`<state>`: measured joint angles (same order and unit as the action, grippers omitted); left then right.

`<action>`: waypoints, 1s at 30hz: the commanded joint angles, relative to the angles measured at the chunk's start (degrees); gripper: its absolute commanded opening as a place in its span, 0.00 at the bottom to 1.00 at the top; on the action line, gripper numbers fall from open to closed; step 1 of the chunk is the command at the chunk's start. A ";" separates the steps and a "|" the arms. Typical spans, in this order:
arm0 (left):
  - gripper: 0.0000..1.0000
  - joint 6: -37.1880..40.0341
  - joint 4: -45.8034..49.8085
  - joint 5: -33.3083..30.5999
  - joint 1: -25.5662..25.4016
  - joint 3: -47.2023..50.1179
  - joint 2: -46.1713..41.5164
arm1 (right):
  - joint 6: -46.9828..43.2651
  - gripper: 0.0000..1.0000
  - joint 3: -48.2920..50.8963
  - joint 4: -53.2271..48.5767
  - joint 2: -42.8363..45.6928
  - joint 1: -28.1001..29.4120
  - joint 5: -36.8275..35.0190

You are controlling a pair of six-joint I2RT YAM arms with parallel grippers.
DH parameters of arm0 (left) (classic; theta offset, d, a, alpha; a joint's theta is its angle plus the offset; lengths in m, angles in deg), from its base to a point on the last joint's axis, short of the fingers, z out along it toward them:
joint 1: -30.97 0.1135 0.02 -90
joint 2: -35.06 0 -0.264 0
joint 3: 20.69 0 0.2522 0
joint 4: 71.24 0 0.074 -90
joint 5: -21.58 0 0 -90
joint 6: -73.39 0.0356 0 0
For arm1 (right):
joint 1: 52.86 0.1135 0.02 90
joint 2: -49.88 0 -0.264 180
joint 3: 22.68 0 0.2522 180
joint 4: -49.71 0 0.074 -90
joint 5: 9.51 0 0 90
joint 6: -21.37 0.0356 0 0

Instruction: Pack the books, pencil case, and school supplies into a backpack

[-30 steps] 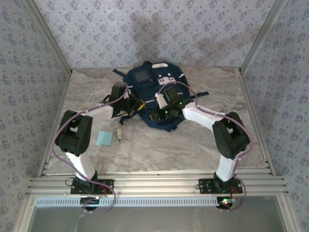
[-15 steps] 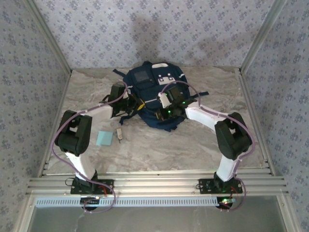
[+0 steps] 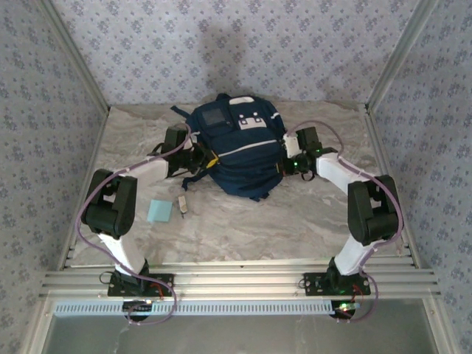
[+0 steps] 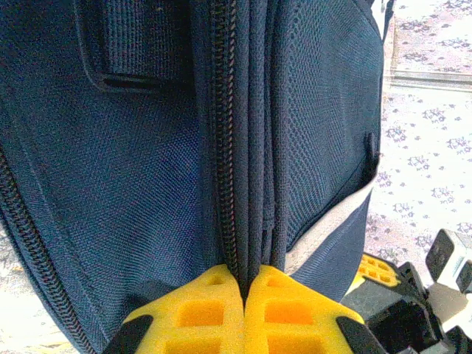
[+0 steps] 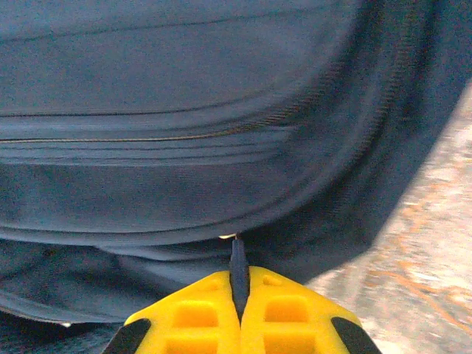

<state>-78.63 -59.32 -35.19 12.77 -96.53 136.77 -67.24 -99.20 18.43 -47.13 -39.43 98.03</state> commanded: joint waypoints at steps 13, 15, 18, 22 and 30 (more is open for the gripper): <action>0.20 3.20 3.99 0.52 1.43 -14.87 7.78 | 13.32 0.00 6.68 0.60 16.97 15.20 4.66; 0.42 3.52 4.95 0.56 1.07 -16.02 7.72 | 16.16 0.00 7.27 3.85 17.21 17.61 4.89; 0.59 4.29 6.76 0.13 1.04 -16.11 6.25 | 19.04 0.00 7.05 8.28 15.92 20.13 3.35; 0.66 6.03 10.26 -0.33 1.71 -14.51 2.22 | 21.91 0.00 5.74 14.42 12.24 20.73 4.28; 0.69 1.61 9.64 -1.89 1.30 -2.43 -10.19 | 23.57 0.00 1.86 18.32 5.22 22.47 3.39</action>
<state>-74.76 -49.77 -36.59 14.67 -102.30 131.11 -45.62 -94.52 31.15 -40.68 -17.57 101.54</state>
